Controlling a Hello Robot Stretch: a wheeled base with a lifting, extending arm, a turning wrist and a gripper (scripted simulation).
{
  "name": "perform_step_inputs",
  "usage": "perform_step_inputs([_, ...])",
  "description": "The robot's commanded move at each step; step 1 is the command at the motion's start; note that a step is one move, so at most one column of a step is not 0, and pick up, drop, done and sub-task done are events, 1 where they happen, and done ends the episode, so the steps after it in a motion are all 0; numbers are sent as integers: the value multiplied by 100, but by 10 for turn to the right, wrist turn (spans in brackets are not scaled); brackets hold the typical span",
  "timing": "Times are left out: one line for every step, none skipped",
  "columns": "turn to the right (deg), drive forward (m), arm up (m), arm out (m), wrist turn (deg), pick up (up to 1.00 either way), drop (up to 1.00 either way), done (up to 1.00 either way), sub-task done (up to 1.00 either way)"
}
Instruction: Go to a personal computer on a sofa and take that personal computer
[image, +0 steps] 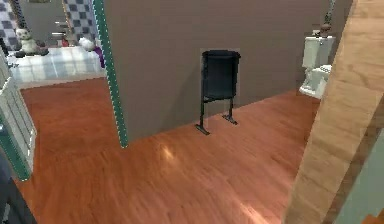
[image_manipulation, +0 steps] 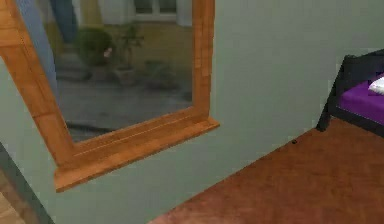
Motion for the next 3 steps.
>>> perform_step_inputs([-90, 0, 0, 0, 0, 0, 0, 0, 0])
perform_step_inputs([0, 65, 0, 0, 0, 0, 0, 0, 0])
perform_step_inputs([-270, 0, 0, 0, 0, 0, 0, 0, 0])
